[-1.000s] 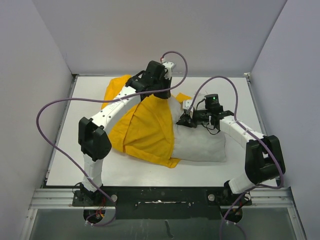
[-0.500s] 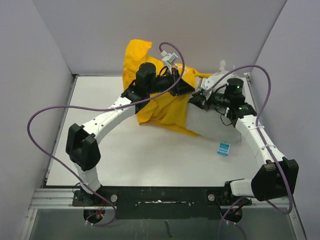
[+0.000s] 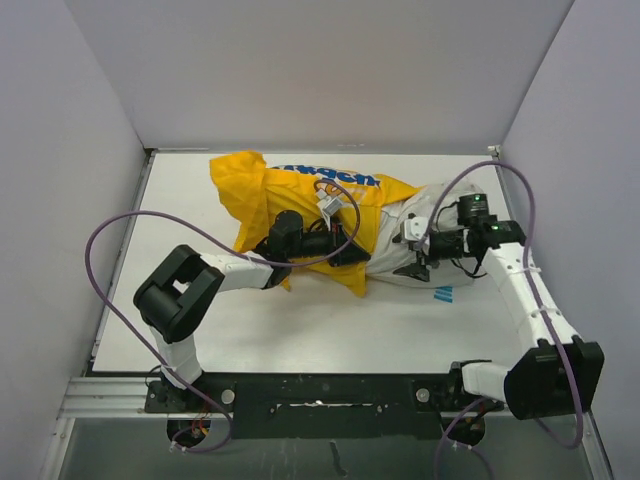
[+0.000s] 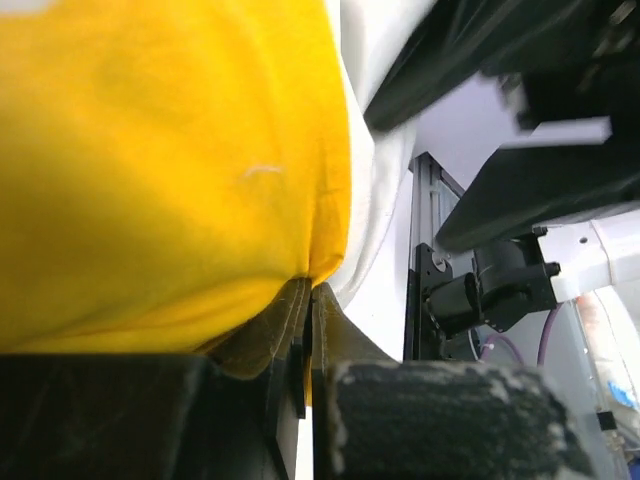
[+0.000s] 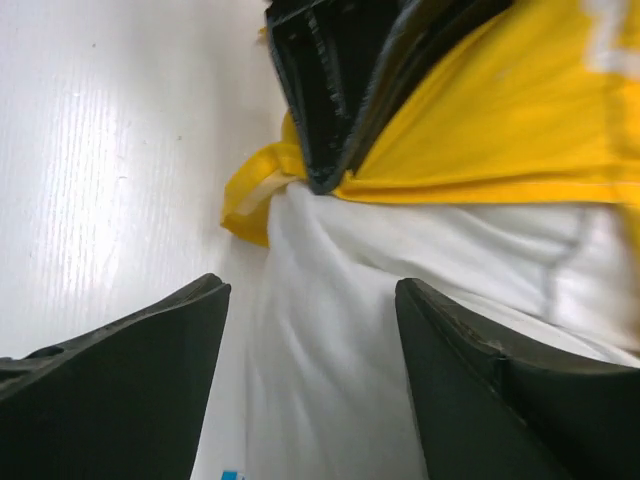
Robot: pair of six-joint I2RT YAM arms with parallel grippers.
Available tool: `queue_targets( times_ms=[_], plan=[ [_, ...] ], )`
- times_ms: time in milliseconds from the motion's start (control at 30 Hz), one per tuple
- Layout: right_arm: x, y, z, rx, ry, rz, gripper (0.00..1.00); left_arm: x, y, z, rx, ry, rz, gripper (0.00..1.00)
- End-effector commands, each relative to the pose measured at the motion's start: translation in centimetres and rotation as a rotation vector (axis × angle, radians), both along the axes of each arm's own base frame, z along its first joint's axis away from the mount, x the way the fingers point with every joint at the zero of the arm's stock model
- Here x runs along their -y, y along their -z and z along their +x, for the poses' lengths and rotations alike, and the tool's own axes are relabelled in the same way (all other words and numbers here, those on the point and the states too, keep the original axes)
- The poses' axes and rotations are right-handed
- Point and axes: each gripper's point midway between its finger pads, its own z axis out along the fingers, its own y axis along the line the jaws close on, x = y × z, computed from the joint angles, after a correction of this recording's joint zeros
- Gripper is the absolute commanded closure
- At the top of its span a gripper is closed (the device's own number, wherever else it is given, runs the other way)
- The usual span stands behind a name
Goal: Put the pillow into the pillowcase
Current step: Stuff the pillow into the pillowcase.
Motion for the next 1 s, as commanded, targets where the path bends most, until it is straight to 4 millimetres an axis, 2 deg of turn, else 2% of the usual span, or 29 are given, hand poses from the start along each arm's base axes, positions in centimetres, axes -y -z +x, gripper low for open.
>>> queue_targets(
  times_ms=[0,67,133,200,300,367,400,467,500,567,600,633,667,700,767,833,900,967],
  plan=[
    [1.4,-7.6,-3.3,0.098,-0.053,0.033,0.25,0.7,-3.3,-1.3,0.181,0.062,-0.096,1.00],
    [2.6,-10.0,-1.7,0.161,0.016,0.011,0.13,0.5,-3.8,-1.3,0.201,0.054,-0.095,1.00],
    [4.4,-10.0,0.6,0.202,0.105,-0.057,0.02,0.4,-4.6,-1.4,0.220,0.051,-0.103,1.00],
    [6.4,-8.4,2.9,0.216,0.183,-0.154,0.02,0.1,-5.2,-1.5,0.235,0.048,-0.106,1.00],
    [8.3,-4.7,4.3,0.173,0.209,-0.275,0.00,-0.2,-6.9,-1.8,0.267,0.045,-0.121,1.00],
    [8.6,-2.5,4.1,0.127,0.200,-0.301,0.11,-0.4,-8.3,-1.8,0.293,0.040,-0.132,1.00],
    [8.5,-1.7,3.9,0.110,0.200,-0.301,0.23,-0.4,-9.2,-1.9,0.306,0.037,-0.138,1.00],
    [8.1,-0.4,4.0,0.090,0.215,-0.300,0.54,-0.3,-11.5,-2.0,0.338,0.040,-0.162,1.00],
    [7.6,0.1,4.1,0.081,0.224,-0.295,0.70,0.0,-13.3,-2.1,0.364,0.046,-0.187,1.00],
    [5.9,0.1,4.8,0.078,0.234,-0.260,0.94,1.0,-16.4,-2.8,0.411,0.074,-0.229,1.00],
    [4.7,-0.7,5.4,0.078,0.249,-0.215,0.99,1.8,-17.7,-3.3,0.433,0.097,-0.246,1.00],
    [3.3,-2.0,6.2,0.085,0.268,-0.150,1.00,2.7,-19.2,-3.8,0.454,0.120,-0.266,1.00],
    [1.7,-4.0,6.8,0.051,0.305,-0.046,1.00,3.6,-20.4,-4.3,0.468,0.148,-0.286,1.00],
    [0.4,-7.6,8.5,0.106,0.330,0.065,1.00,4.5,-21.3,-4.8,0.470,0.179,-0.306,1.00],
    [-1.2,-13.6,10.1,0.094,0.395,0.282,1.00,5.9,-22.9,-5.4,0.461,0.229,-0.357,1.00],
    [-2.2,-18.4,10.9,0.041,0.426,0.464,1.00,6.7,-23.0,-5.1,0.432,0.252,-0.393,1.00],
    [-2.2,-19.7,11.6,-0.064,0.465,0.600,1.00,6.7,-22.1,-3.4,0.402,0.235,-0.397,1.00],
    [-1.7,-17.2,12.2,-0.149,0.523,0.648,1.00,6.2,-19.9,-1.1,0.332,0.211,-0.392,1.00]
  ],
)
